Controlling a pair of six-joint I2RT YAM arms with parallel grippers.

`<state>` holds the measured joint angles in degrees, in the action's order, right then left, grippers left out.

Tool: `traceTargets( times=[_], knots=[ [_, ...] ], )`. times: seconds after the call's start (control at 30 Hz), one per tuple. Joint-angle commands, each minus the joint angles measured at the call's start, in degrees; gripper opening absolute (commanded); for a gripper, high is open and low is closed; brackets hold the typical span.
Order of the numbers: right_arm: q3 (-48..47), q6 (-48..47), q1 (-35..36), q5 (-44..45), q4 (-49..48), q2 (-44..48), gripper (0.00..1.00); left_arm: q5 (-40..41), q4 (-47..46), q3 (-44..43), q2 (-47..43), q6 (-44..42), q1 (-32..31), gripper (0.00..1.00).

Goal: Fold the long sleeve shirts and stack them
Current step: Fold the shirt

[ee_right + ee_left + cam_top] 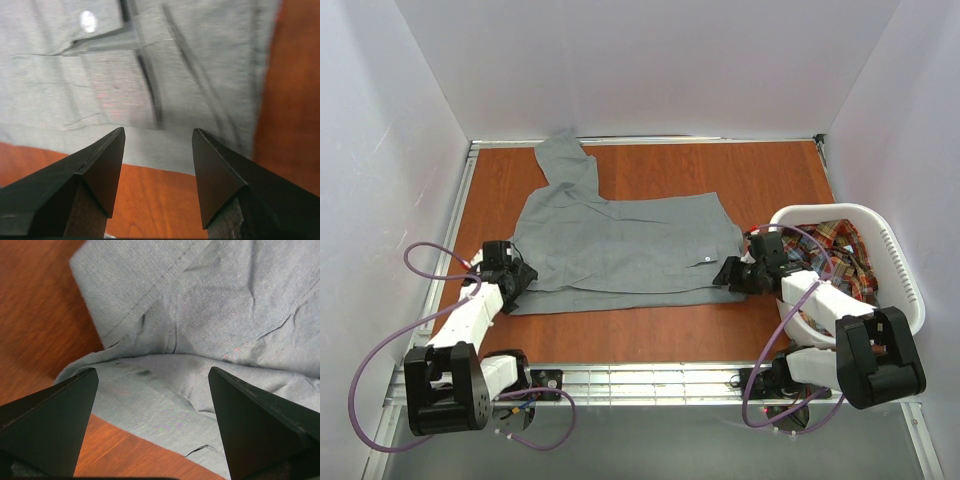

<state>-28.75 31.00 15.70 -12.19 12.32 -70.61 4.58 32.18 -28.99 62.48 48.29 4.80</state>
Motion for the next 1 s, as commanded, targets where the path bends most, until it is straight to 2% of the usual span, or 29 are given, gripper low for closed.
traceTargets(
  times=[0.0,0.1,0.2,0.23,0.3,0.43,0.63,0.73,0.97],
  knots=[
    [-3.8,-5.7,-0.5,6.7,9.1,2.6,0.51,3.0,4.5,-4.0,-0.7,-2.8,0.7,0.85],
    [-9.0,-8.1,1.1,7.9,11.3,3.7,0.51,-1.7,5.8,-8.3,-4.2,-5.1,0.4,0.89],
    [-15.3,-9.7,6.5,10.5,13.1,2.8,0.52,-4.2,6.0,-12.1,-5.9,-6.0,-1.5,0.90],
    [-16.8,-10.1,10.3,11.6,13.2,2.2,0.52,-6.3,5.9,-13.0,-5.9,-6.4,-2.2,0.90],
    [-21.1,-11.6,13.6,15.7,13.1,0.1,0.51,-6.9,5.3,-15.6,-4.8,-7.2,-6.0,0.90],
    [-26.6,-12.9,18.6,17.0,12.4,-7.5,0.51,-5.3,2.3,-17.9,2.4,-9.3,-13.0,0.90],
    [-29.3,-14.0,20.2,17.0,8.8,-18.5,0.50,-2.9,-3.5,-14.4,9.6,-8.0,-14.1,0.83],
    [-28.6,-14.5,20.6,16.8,9.0,-21.8,0.50,-1.6,-3.2,-13.5,13.8,-8.0,-14.1,0.83],
    [-21.0,-14.4,22.0,13.7,16.4,-21.7,0.50,-2.5,3.1,-7.1,13.3,-5.2,-13.2,0.83]
  ],
)
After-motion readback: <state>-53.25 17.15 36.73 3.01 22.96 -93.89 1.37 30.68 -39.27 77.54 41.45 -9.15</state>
